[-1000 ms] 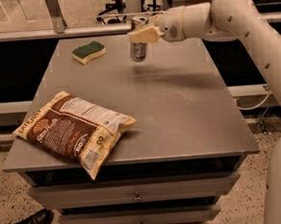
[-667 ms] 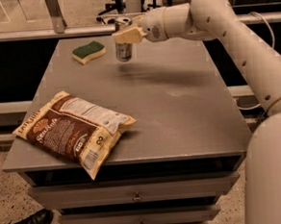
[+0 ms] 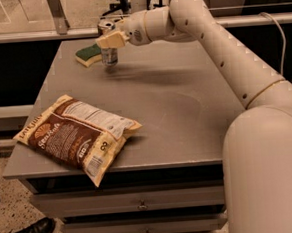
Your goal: Move redbull can near sponge
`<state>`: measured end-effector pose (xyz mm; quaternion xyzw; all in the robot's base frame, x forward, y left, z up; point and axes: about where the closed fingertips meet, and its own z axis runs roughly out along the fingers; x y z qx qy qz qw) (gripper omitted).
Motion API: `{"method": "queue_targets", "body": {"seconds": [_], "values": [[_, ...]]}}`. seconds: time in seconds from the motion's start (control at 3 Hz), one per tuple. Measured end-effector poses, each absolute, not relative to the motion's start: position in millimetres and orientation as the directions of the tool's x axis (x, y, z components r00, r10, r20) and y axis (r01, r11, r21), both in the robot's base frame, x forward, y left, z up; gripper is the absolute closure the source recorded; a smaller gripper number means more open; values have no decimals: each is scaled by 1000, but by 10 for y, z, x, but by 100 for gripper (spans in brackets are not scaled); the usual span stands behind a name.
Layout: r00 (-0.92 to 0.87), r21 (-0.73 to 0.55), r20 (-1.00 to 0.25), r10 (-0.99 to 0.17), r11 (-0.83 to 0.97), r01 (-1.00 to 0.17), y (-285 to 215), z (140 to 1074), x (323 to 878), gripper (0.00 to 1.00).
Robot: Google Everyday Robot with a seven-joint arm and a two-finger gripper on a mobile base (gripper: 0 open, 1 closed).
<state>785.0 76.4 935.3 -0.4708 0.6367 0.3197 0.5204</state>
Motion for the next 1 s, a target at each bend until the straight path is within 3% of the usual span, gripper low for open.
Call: {"method": "queue_targets", "body": {"seconds": [0.33,0.67,1.0], "values": [[-22,-72,-968,-249,364,-929,954,9322,8007,82],[-40,-59,-969,-244,384,-922,1024,9213,8155,51],[-51,-52,-968,-247,392,-919,1046,9139,8221,27]]}}
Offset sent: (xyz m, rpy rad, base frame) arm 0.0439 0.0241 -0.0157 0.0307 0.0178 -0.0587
